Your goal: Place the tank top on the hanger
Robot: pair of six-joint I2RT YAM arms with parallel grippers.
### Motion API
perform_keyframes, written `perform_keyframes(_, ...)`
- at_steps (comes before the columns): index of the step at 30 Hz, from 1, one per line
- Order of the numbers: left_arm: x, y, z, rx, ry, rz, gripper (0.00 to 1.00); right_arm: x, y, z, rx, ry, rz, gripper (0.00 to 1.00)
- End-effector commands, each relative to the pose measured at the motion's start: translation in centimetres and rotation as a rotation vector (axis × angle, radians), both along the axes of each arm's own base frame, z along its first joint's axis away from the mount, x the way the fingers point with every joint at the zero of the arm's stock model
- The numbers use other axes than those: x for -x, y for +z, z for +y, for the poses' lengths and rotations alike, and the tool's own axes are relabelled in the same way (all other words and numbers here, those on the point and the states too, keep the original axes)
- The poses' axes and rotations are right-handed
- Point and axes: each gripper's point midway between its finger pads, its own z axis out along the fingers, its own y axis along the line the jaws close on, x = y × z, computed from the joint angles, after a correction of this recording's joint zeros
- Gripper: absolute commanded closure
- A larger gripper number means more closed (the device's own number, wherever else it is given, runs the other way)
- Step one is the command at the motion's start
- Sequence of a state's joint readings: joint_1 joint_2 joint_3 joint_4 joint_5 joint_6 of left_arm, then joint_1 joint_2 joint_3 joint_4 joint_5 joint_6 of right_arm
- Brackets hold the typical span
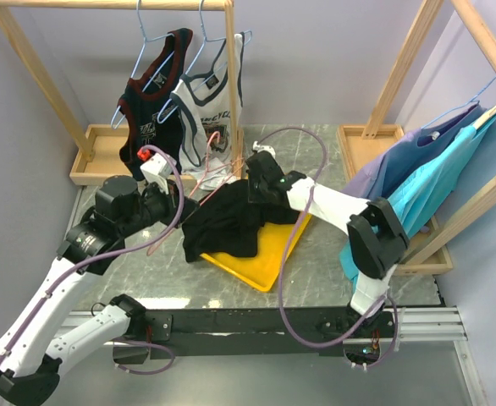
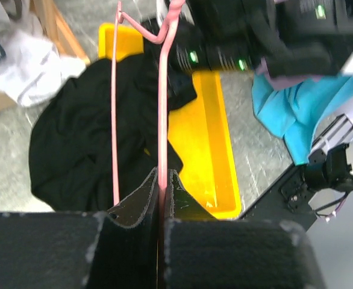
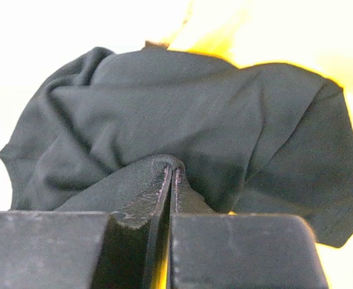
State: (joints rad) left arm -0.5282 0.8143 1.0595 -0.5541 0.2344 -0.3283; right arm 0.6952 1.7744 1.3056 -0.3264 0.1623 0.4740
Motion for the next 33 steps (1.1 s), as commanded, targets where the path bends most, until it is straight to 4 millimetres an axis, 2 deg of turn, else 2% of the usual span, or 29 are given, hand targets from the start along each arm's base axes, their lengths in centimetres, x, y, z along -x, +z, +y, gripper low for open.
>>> perform_keyframes(1, 0.7, -0.2, 0.0, 0.029, -0.004, 0.002, 0.99, -1.8, -0.2, 0.1, 0.042, 0.023, 0.007, 0.89)
perform_keyframes(3, 0.7, -0.4, 0.4, 0.023, 0.018, 0.009, 0.99, -1.8, -0.3, -0.5, 0.06, 0.011, 0.009, 0.77)
perform_keyframes(4, 0.7, -0.2, 0.6, 0.023, 0.026, 0.005, 0.99, -1.4, -0.2, -0.7, 0.061, 0.01, 0.006, 0.62)
perform_keyframes(5, 0.5, -0.2, 0.9, 0.02, 0.051, 0.0, 0.99, -0.9, 1.5, -1.1, 0.045, 0.002, -0.027, 0.58)
perform_keyframes(6, 0.4, 0.0, 1.1, 0.023, 0.062, -0.003, 0.99, 0.4, 0.5, -1.9, 0.062, -0.005, -0.011, 0.55)
perform_keyframes(7, 0.4, 0.0, 1.3, 0.02, 0.073, -0.001, 0.99, 1.3, 2.3, -2.2, 0.043, -0.008, -0.048, 0.53)
perform_keyframes(8, 0.4, 0.3, 1.5, 0.021, 0.085, -0.009, 0.99, 3.0, 1.4, -2.8, 0.078, -0.007, -0.044, 0.53)
perform_keyframes(9, 0.3, 0.3, 1.6, 0.022, 0.092, -0.011, 0.99, 4.1, 1.4, -3.0, 0.087, -0.015, -0.042, 0.52)
perform_keyframes(10, 0.3, 0.4, 1.7, 0.018, 0.096, -0.013, 0.99, 5.0, 2.4, -3.2, 0.07, -0.018, -0.059, 0.51)
perform_keyframes(11, 0.4, 0.4, 1.7, 0.017, 0.091, -0.012, 0.99, 6.9, 1.4, -2.8, 0.079, 0.012, -0.039, 0.51)
perform_keyframes(14, 1.0, 0.1, 1.5, 0.012, 0.065, 0.008, 0.99, 10.0, 0.8, -0.9, 0.038, 0.053, -0.02, 0.5)
perform_keyframes(19, 2.9, -0.8, 1.2, 0.014, -0.004, 0.045, 0.99, 10.9, -1.4, 2.0, 0.004, 0.087, 0.032, 0.5)
perform_keyframes(21, 3.7, -0.9, 1.4, 0.014, -0.019, 0.051, 0.99, 10.8, -1.3, 3.3, -0.009, 0.103, 0.029, 0.5)
perform_keyframes(27, 5.5, -1.1, 1.9, 0.002, -0.046, 0.088, 0.99, 11.2, -4.0, 4.0, 0.017, 0.112, 0.066, 0.51)
perform_keyframes(33, 6.2, -1.6, 2.6, -0.019, -0.038, 0.105, 0.99, 11.2, -6.2, 4.2, 0.047, 0.103, 0.092, 0.53)
